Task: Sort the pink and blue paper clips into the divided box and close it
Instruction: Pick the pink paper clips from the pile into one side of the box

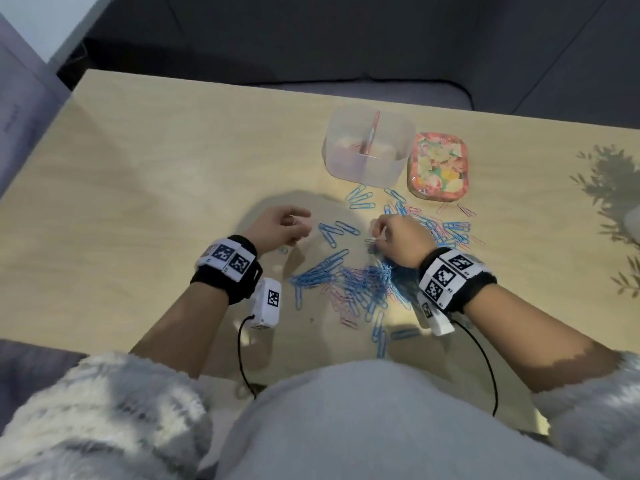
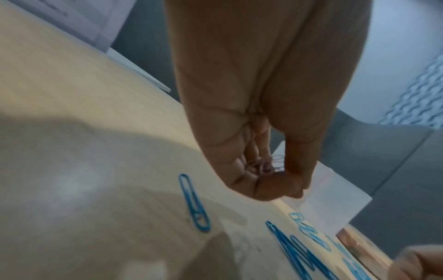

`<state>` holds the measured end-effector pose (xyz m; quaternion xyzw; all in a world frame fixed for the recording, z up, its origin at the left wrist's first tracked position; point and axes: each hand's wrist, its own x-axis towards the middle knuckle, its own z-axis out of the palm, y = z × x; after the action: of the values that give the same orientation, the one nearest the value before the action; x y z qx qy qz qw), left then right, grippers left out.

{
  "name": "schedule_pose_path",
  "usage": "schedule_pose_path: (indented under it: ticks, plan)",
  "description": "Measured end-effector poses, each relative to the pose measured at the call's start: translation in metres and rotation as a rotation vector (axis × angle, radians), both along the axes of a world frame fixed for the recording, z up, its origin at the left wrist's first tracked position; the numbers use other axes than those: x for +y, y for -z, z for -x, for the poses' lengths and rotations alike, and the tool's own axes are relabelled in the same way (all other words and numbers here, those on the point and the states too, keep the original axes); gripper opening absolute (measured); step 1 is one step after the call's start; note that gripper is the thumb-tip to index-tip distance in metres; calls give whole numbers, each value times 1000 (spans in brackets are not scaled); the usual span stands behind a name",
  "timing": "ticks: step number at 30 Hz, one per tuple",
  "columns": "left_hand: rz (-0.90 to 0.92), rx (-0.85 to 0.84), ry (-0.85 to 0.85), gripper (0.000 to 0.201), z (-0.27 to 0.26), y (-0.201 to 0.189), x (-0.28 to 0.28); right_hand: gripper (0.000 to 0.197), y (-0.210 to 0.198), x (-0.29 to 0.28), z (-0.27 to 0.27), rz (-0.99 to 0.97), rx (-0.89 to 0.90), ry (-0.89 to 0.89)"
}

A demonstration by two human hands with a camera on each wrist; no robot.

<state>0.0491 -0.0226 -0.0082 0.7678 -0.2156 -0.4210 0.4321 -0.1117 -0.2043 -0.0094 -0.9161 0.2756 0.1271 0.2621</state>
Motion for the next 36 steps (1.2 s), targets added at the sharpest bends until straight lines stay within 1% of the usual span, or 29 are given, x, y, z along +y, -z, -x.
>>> schedule_pose_path:
  ticks: [2, 3, 5, 6, 7, 8, 10, 11, 13, 14, 16, 19, 21, 22, 23, 24, 25, 26, 28, 29, 32, 36]
  plan:
    - [-8, 117, -46, 17, 5, -2, 13, 21, -6, 17, -5, 41, -52, -53]
    - [-12, 187, -90, 18, 8, -1, 17, 23, -7, 28, -8, 24, -72, -105]
    - [-3, 321, -200, 22, 16, -3, 22, 20, -5, 51, -16, -24, -64, -234]
    - [-2, 343, -229, 23, 21, -4, 24, 20, -2, 60, -21, -35, -50, -286]
    - [-13, 308, -224, 25, 24, -3, 26, 23, 0, 67, -25, -45, -34, -325]
    - [-43, 220, -188, 26, 29, -3, 28, 28, 3, 73, -28, -55, -13, -354]
    - [-122, -22, -39, 28, 35, -1, 35, 32, 9, 80, -33, -63, 20, -389]
    - [-147, -111, 38, 28, 36, 3, 38, 31, 11, 82, -34, -63, 30, -395]
    - [-190, -207, 155, 25, 38, 9, 45, 25, 14, 79, -38, -96, 21, -360]
    - [-226, -250, 187, 22, 40, 10, 47, 22, 14, 76, -39, -123, 6, -327]
    - [-278, -332, 200, 17, 42, 14, 50, 16, 12, 66, -41, -173, -47, -247]
    - [-286, -360, 151, 12, 43, 14, 52, 9, 6, 49, -41, -220, -107, -133]
    - [-281, -399, 140, 8, 43, 14, 49, 8, 5, 35, -40, -236, -102, -54]
    - [-271, -433, 145, 6, 43, 13, 47, 10, 6, 26, -38, -254, -100, -8]
    - [-263, -464, 149, 6, 42, 13, 43, 16, 8, 19, -37, -267, -106, 43]
    - [-257, -489, 156, 8, 43, 13, 40, 16, 10, 14, -36, -263, -118, 83]
    - [-254, -505, 167, 9, 43, 13, 36, 10, 11, 11, -34, -224, -116, 108]
    - [-248, -519, 188, 11, 44, 12, 32, 4, 10, 12, -32, -146, -118, 103]
    - [-253, -531, 242, 17, 47, 12, 25, 16, 8, 20, -28, -8, -113, 35]
    - [-262, -530, 266, 18, 49, 13, 22, 17, 6, 27, -27, 22, -112, -6]
    - [-268, -537, 312, 19, 52, 18, 18, 17, 6, 44, -30, 48, -121, -77]
    - [-283, -517, 384, 15, 52, 18, 18, 20, 7, 57, -48, 73, -96, -54]
